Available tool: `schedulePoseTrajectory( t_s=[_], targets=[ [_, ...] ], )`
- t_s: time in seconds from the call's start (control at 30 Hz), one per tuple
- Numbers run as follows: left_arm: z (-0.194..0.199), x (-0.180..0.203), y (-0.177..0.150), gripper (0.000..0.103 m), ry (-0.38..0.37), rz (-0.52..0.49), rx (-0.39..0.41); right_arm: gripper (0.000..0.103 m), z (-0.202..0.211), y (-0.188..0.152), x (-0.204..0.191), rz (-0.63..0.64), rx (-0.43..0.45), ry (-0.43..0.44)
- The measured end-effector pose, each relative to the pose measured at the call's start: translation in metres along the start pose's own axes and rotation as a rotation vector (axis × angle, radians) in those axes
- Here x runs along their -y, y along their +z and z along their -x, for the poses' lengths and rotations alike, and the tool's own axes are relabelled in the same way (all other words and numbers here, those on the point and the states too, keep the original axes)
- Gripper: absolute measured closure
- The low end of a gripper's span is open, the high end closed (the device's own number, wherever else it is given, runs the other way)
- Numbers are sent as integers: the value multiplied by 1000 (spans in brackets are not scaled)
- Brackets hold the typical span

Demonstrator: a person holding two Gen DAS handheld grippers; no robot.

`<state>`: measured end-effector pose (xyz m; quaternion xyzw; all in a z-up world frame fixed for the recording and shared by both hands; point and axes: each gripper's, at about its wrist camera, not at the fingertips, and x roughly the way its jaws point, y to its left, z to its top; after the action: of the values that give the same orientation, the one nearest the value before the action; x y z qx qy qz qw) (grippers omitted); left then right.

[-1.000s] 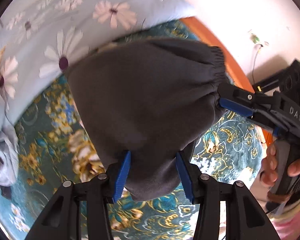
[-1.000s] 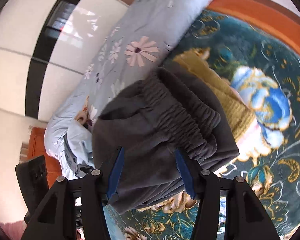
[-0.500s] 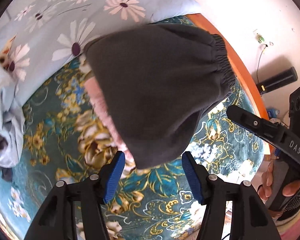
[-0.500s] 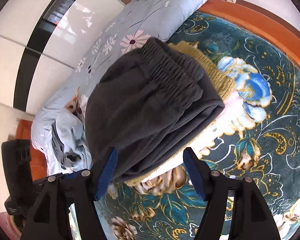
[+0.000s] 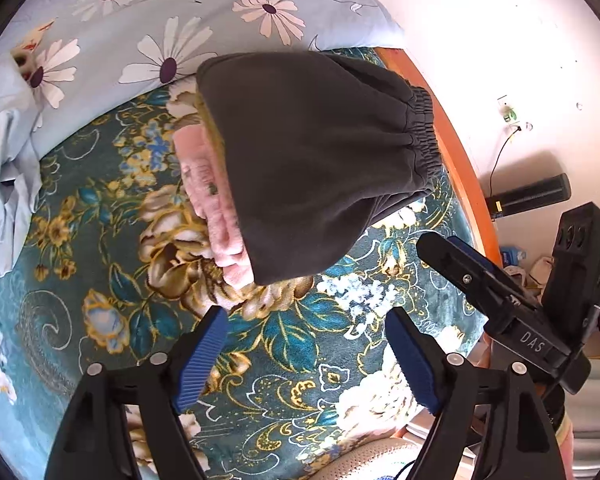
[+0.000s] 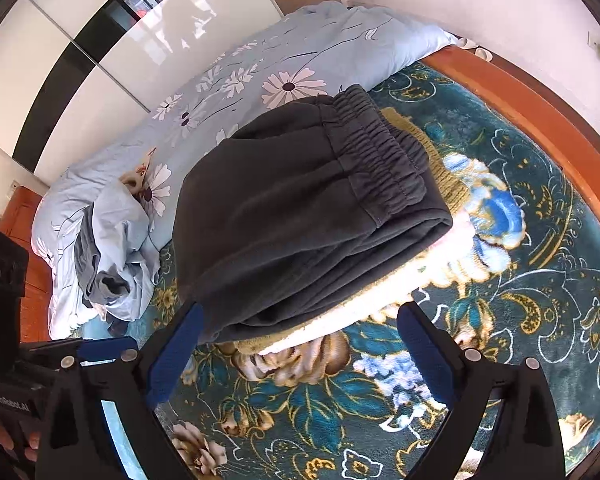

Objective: Fold clothes
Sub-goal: 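Lower the folded sweatpants onto the yellow knit pile with both grippers, then open both grippers and withdraw them from the stacked sweatpants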

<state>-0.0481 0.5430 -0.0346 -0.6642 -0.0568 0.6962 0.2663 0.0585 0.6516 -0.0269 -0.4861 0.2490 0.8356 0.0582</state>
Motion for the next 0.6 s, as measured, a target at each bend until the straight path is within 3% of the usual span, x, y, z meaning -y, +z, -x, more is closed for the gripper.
schedulePoseTrajectory(
  t_s=[0.23,0.33,0.4,0.6],
  targets=[
    [-6,12,-9,14,75,-24,-40,0,11,-12,-1,21,9,-48],
    [-4,17,-11,12,85,-21,-33,0,18,-16,2,18,15,-57],
    [-2,20,-12,0,102,-21,-27,0,21,-18,4,13,20,-64],
    [5,24,-16,0,146,-17,18,0,31,-25,10,7,21,-86]
  ],
)
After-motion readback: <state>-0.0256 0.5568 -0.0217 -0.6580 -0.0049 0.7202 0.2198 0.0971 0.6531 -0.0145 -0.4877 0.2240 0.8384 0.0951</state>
